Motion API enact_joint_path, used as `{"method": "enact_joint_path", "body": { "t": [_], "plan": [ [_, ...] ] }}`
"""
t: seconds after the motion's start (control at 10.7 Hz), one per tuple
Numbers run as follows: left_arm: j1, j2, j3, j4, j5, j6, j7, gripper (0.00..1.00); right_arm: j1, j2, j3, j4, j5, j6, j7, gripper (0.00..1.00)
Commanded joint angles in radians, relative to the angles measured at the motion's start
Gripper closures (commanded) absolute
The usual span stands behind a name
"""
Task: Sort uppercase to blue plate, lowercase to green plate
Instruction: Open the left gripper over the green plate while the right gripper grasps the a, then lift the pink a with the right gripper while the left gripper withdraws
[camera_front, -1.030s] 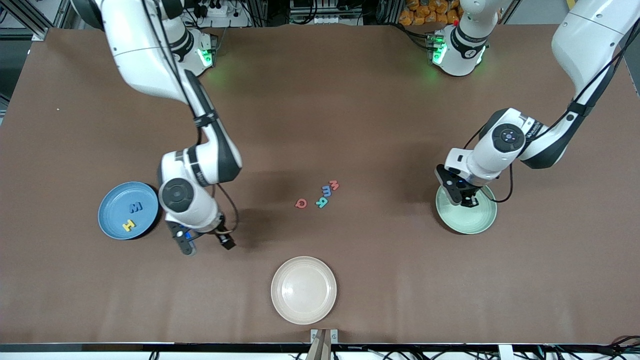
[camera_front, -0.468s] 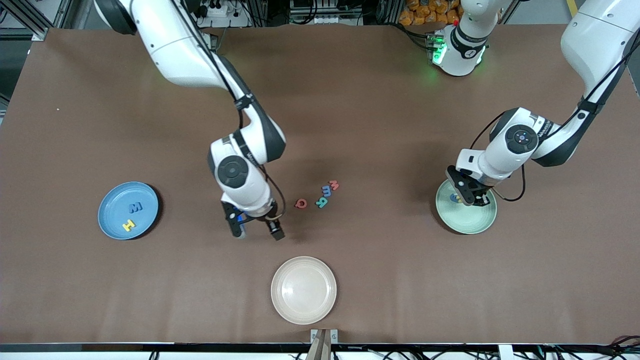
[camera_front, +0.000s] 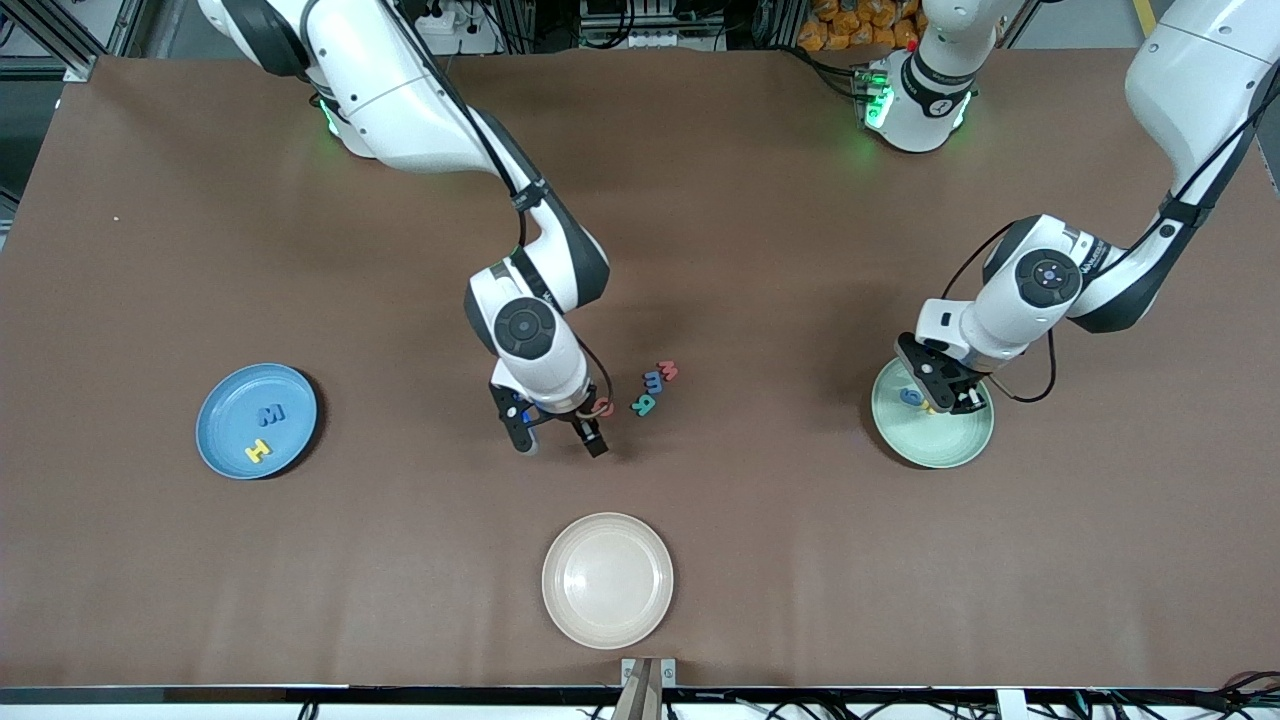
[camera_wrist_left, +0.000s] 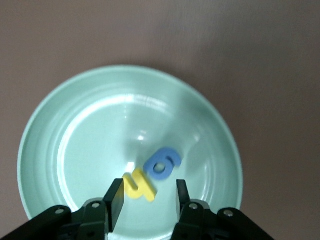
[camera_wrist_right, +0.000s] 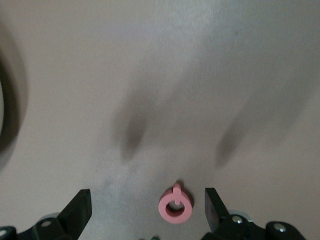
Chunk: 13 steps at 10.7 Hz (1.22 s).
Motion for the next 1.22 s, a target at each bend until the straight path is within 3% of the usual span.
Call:
{"method": "enact_joint_path", "body": {
  "t": [0.0,0.19,0.66,0.75,0.84,0.94,1.12],
  "plan": [
    [0.012,-0.027,-0.068,-0.022,0.027,-0.018,-0.144,0.51,0.014,0.021,-0.004,0.017,0.023,-0.003,0.020,0.00],
    [0.002,-0.024,-0.106,-0.019,0.027,-0.035,-0.275,0.51,0.028,0.032,-0.004,0.016,0.022,-0.003,0.031,0.00],
    [-0.096,-0.020,-0.106,0.016,0.027,-0.076,-0.582,0.52,0.046,0.062,-0.004,0.017,0.019,-0.001,0.033,0.00],
    [-0.106,-0.011,-0.106,0.025,0.027,-0.076,-0.635,0.52,0.052,0.067,-0.006,0.017,0.013,-0.001,0.033,0.04],
    [-0.116,-0.004,-0.106,0.030,0.027,-0.076,-0.678,0.51,0.053,0.073,-0.004,0.017,0.014,0.000,0.031,0.62],
    [-0.124,-0.003,-0.106,0.030,0.027,-0.076,-0.730,0.51,0.053,0.075,-0.004,0.017,0.011,0.003,0.030,0.98],
    [-0.153,-0.001,-0.103,0.040,0.027,-0.076,-0.775,0.51,0.053,0.075,-0.006,0.017,0.005,0.008,0.027,1.00]
  ]
}}
